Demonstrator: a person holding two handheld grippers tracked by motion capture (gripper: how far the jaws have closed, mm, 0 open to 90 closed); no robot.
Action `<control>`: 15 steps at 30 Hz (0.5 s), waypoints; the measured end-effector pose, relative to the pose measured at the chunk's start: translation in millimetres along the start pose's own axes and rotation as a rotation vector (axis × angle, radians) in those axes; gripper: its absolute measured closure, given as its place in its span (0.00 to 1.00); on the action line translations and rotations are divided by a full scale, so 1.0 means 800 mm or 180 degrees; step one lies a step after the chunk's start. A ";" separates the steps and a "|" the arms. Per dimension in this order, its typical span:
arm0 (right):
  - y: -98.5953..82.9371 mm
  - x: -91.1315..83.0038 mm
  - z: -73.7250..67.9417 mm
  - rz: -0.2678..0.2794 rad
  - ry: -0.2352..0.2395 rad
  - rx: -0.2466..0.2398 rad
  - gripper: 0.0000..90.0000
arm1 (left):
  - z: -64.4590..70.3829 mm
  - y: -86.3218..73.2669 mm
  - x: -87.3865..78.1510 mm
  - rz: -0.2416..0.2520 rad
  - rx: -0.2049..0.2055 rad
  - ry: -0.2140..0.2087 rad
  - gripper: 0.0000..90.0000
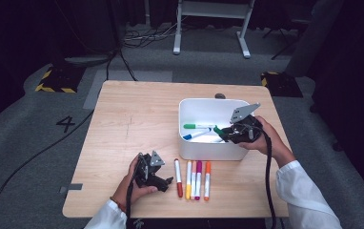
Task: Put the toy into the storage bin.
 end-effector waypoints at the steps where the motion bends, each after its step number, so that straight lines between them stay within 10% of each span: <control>1: 0.000 0.001 0.000 -0.0002 -0.0024 0.0011 0.82 | 0.000 0.000 0.000 -0.0002 0.0001 0.0001 0.00; 15: -0.003 -0.006 -0.001 0.0355 -0.0073 0.0169 0.73 | 0.000 0.000 0.000 -0.0004 -0.0003 0.0001 0.00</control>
Point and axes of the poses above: each handheld gripper's, and its own axes: x roughly forward along the jaws, y roughly out of its top, z roughly to its right, the point moved 1 cm from there along x, roughly forward along the jaws, and after that the axes turned 15 degrees about z, right-handed, at the moved point
